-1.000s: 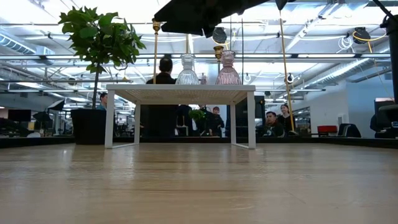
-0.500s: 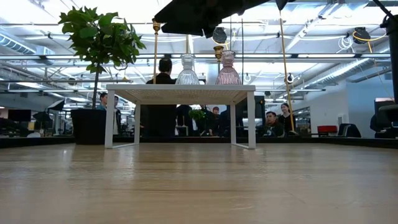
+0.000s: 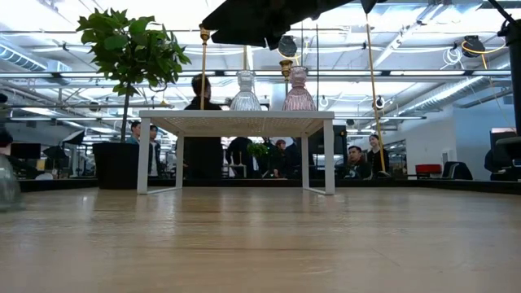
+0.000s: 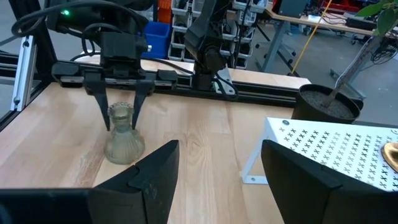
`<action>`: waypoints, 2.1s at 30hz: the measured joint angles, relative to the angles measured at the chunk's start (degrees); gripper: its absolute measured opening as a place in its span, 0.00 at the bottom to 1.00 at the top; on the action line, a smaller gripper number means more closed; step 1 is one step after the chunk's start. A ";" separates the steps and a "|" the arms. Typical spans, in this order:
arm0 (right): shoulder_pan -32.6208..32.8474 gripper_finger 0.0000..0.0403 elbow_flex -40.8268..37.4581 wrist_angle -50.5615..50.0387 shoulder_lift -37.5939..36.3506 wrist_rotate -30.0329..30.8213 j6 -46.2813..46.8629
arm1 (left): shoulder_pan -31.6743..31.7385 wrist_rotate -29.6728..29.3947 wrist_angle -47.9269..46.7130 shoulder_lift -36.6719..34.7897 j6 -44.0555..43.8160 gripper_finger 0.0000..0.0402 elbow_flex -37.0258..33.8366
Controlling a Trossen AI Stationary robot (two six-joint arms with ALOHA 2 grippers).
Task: Pick & Place candle stick holders
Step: Put the transparent candle holder on the shelf
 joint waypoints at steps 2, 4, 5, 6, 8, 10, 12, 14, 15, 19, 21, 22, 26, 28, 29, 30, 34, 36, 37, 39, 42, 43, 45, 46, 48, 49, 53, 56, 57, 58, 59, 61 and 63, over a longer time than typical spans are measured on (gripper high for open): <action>0.00 0.55 0.00 -0.02 0.00 -0.02 0.35 | 0.85 0.00 -0.09 0.00 0.28 0.39 0.00; 0.00 0.55 0.00 -0.04 0.00 0.00 0.35 | 1.70 0.01 -0.09 0.00 0.94 0.36 0.00; 0.00 0.55 0.00 -0.04 0.00 -0.01 0.35 | 2.15 0.02 -0.11 0.00 1.22 0.35 0.00; 0.00 0.55 0.00 -0.04 0.00 -0.01 0.36 | 2.53 0.04 -0.09 0.00 1.22 0.35 0.00; 0.02 0.55 0.00 -0.04 0.00 -0.02 0.36 | 3.33 -0.10 -0.09 0.00 1.18 0.35 0.00; 0.02 0.55 0.00 -0.04 0.00 -0.02 0.35 | 3.87 -1.45 -0.08 0.02 1.22 0.36 -0.02; 0.02 0.55 0.00 -0.04 0.00 -0.02 0.27 | 4.45 -3.49 0.19 0.02 2.33 0.39 -0.02; 0.02 0.55 0.00 -0.05 -0.02 -0.02 -0.26 | 5.13 -5.72 0.70 0.02 3.38 0.40 -0.02; 0.07 0.55 0.00 -0.55 -0.49 -0.01 -0.68 | 5.68 -6.31 1.32 0.02 3.90 0.40 -0.03; 0.39 0.55 0.13 -3.69 -3.99 0.09 -2.20 | 8.38 -8.30 3.63 0.02 4.66 0.35 -0.03; 0.45 0.55 0.10 -7.76 -6.37 0.09 -1.75 | 10.06 -9.17 4.78 0.02 5.71 0.35 -0.04; 0.40 0.55 0.07 -9.49 -7.45 0.11 -0.86 | 11.03 -9.37 5.58 0.02 6.42 0.35 -0.04; 0.35 0.55 0.07 -15.16 -12.32 0.25 0.52 | 15.12 -9.47 11.14 0.02 13.51 0.39 -0.04; 0.35 0.55 0.07 -16.69 -14.21 0.23 0.44 | 17.24 -9.52 15.15 0.02 19.26 0.41 -0.04; 0.36 0.55 0.07 -17.37 -15.01 0.21 0.42 | 18.42 -9.54 17.25 0.01 22.27 0.42 -0.04; 0.39 0.55 0.05 -18.51 -15.80 0.20 0.39 | 19.59 -9.52 19.45 0.00 25.04 0.41 -0.04; 0.37 0.55 0.04 -19.57 -18.32 0.23 0.24 | 24.31 -9.51 28.11 0.00 35.20 0.37 -0.04; 0.35 0.55 0.04 -19.97 -19.21 0.23 0.07 | 26.47 -9.49 31.76 0.00 39.02 0.37 -0.04; 0.35 0.55 0.04 -20.13 -19.52 0.23 -0.02 | 27.42 -9.49 33.51 0.00 40.80 0.37 -0.04; 0.37 0.55 0.04 -21.19 -20.01 0.20 -0.06 | 29.18 -9.49 36.86 0.00 44.13 0.38 -0.04; 0.37 0.55 0.04 -21.61 -20.56 0.20 -0.07 | 31.24 -9.47 42.43 0.00 50.16 0.40 -0.04; 0.37 0.55 0.04 -21.58 -20.59 0.23 -0.16 | 31.83 -9.47 44.63 0.00 52.67 0.40 -0.04; 0.37 0.55 0.04 -21.66 -20.56 0.20 -0.76 | 33.02 -9.45 49.21 -0.21 57.73 0.39 -0.04; 0.37 0.55 0.04 -21.76 -20.50 0.20 -1.28 | 33.55 -9.39 51.16 -0.60 59.95 0.38 -0.04; 0.37 0.55 0.04 -21.75 -20.52 0.20 -1.53 | 35.02 -9.11 54.32 -1.69 63.17 0.37 -0.04; 0.37 0.55 0.04 -21.74 -20.54 0.21 -1.56 | 35.74 -9.00 55.09 -2.39 64.36 0.37 -0.02; 0.37 0.55 0.04 -22.07 -20.52 0.21 -1.63 | 39.28 -8.13 55.31 -6.46 67.68 0.38 -0.02; 0.37 0.55 0.04 -22.00 -20.52 0.23 -2.81 | 42.43 -4.64 55.03 -8.92 70.14 0.40 -0.02; 0.37 0.55 0.04 -22.00 -20.52 0.22 -2.95 | 43.74 -2.91 55.25 -9.49 70.79 0.40 -0.02; 0.37 0.55 0.04 -22.01 -20.52 0.20 -3.01 | 45.00 -1.26 55.19 -9.98 71.25 0.40 0.00; 0.37 0.55 0.04 -22.05 -20.52 0.21 -3.07 | 46.26 -0.18 54.87 -10.37 71.38 0.39 0.00; 0.37 0.55 0.04 -22.04 -20.52 0.20 -3.08 | 49.15 1.32 54.64 -10.62 71.49 0.38 0.00; 0.37 0.55 0.04 -22.05 -20.52 0.22 -3.08 | 52.03 3.40 54.18 -10.62 71.46 0.37 0.00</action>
